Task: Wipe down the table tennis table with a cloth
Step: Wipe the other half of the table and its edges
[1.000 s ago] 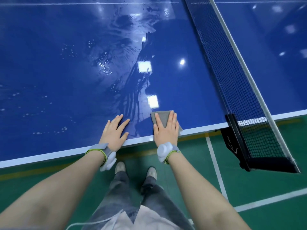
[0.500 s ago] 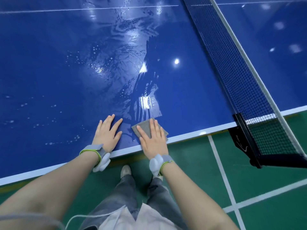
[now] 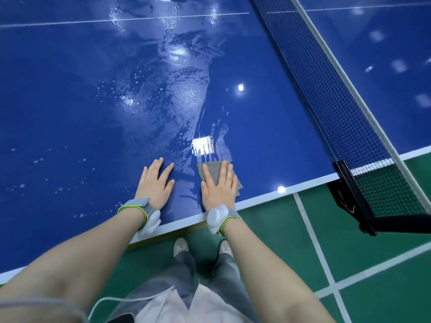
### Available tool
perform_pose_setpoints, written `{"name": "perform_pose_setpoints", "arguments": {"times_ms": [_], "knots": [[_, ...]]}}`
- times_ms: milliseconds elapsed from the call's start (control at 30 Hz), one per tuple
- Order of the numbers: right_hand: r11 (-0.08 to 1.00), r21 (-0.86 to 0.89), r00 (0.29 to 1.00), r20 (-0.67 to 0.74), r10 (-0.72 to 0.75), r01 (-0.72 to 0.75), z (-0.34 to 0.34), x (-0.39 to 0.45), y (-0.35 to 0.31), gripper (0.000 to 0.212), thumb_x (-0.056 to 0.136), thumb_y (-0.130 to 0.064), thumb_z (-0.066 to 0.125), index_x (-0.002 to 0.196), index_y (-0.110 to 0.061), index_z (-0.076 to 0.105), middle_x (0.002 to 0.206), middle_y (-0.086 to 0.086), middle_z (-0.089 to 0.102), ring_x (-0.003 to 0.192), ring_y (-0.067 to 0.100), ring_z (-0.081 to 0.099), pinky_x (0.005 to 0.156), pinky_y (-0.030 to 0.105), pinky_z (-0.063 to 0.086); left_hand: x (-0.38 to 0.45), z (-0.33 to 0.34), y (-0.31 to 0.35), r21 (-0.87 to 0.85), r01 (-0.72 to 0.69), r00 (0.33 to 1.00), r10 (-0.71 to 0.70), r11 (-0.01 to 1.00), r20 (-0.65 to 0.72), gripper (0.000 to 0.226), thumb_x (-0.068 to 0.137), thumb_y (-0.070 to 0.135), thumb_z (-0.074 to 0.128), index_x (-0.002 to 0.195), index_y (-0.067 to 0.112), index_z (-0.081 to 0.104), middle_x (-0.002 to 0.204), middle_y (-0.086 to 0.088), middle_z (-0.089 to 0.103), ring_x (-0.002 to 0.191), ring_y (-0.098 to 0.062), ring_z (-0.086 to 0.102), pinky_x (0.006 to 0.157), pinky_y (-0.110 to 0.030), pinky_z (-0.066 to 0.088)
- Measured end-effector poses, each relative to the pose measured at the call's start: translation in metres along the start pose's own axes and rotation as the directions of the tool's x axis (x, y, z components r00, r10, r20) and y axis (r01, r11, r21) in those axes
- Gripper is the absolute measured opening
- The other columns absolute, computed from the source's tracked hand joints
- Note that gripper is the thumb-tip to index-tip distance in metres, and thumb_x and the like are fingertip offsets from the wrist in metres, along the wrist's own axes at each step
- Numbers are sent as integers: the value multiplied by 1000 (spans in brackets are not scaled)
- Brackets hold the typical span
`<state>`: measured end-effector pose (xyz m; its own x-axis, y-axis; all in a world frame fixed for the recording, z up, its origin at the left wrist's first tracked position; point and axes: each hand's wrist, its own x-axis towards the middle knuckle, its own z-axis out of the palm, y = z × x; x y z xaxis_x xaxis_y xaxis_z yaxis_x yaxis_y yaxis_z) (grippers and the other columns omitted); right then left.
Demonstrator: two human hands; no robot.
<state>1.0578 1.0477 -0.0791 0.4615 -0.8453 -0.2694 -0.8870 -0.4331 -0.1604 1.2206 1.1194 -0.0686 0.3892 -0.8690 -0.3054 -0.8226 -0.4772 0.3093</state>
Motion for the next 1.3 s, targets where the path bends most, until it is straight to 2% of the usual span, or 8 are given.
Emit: {"name": "perform_pose_setpoints", "arguments": {"times_ms": [167, 367, 600, 733, 833, 967, 1067, 1300], "knots": [[992, 10, 991, 34, -126, 126, 5, 7, -4, 48, 90, -41, 30, 130, -35, 56, 139, 21, 49, 126, 36, 49, 99, 47, 43, 14, -5, -4, -4, -43, 999, 43, 999, 0, 50, 100, 31, 31, 148, 23, 18, 157, -4, 4, 144, -19, -2, 115, -32, -7], [996, 74, 998, -22, 60, -58, -7, 25, 39, 73, 83, -52, -9, 149, -37, 17, 159, 13, -2, 147, 29, -4, 116, 38, -3, 28, -13, -16, -40, -106, 994, 107, 994, 30, 51, 99, 31, 34, 148, 23, 18, 157, -4, 3, 144, -18, -3, 114, -31, -9], [952, 85, 955, -1, 297, -296, -5, 36, 7, 56, 96, -47, 6, 150, -35, 10, 158, 18, -6, 146, 34, -6, 116, 46, -2, 30, -11, -21, -111, -131, 991, 132, 985, 5, 49, 100, 29, 35, 147, 23, 22, 156, -3, 5, 144, -18, -2, 114, -30, -9], [979, 84, 976, -95, 195, -188, 3, 33, -34, 53, 91, -40, 26, 137, -30, 49, 144, 24, 41, 132, 41, 41, 107, 50, 31, 31, -9, -21, -116, -127, 992, 126, 985, -18, 48, 100, 28, 35, 146, 22, 24, 156, -4, 7, 144, -19, -1, 114, -31, -8], [995, 78, 996, -43, 73, -69, 4, 26, -43, 49, 90, -40, 30, 132, -31, 55, 139, 21, 47, 129, 37, 45, 105, 46, 33, 30, -9, -20, -117, -133, 991, 129, 984, -38, 47, 99, 27, 36, 145, 21, 26, 156, -5, 10, 144, -19, 2, 114, -31, -7], [995, 41, 995, 14, -95, 94, 3, 36, -13, 55, 93, -41, 18, 141, -32, 43, 151, 20, 30, 140, 36, 28, 111, 47, 26, 31, -11, -22, -125, -139, 990, 136, 982, -33, 46, 100, 28, 34, 145, 22, 28, 155, -4, 12, 144, -19, 4, 114, -30, -6], [999, 47, 999, -23, 24, -23, -7, 51, 8, 67, 87, -48, -4, 149, -36, 19, 159, 15, 2, 147, 31, 1, 116, 41, 2, 32, -13, -24, -122, -143, 990, 143, 982, -16, 45, 100, 29, 33, 144, 22, 29, 155, -2, 13, 144, -18, 5, 114, -29, -5], [977, 50, 978, 34, 206, -208, -15, 75, -10, 51, 103, -40, 19, 150, -38, 1, 158, 14, -13, 145, 31, -12, 115, 44, -5, 34, -16, -22, -141, -105, 994, 101, 984, -36, 40, 100, 27, 35, 140, 21, 39, 152, -2, 23, 142, -19, 14, 115, -29, 2]]}}
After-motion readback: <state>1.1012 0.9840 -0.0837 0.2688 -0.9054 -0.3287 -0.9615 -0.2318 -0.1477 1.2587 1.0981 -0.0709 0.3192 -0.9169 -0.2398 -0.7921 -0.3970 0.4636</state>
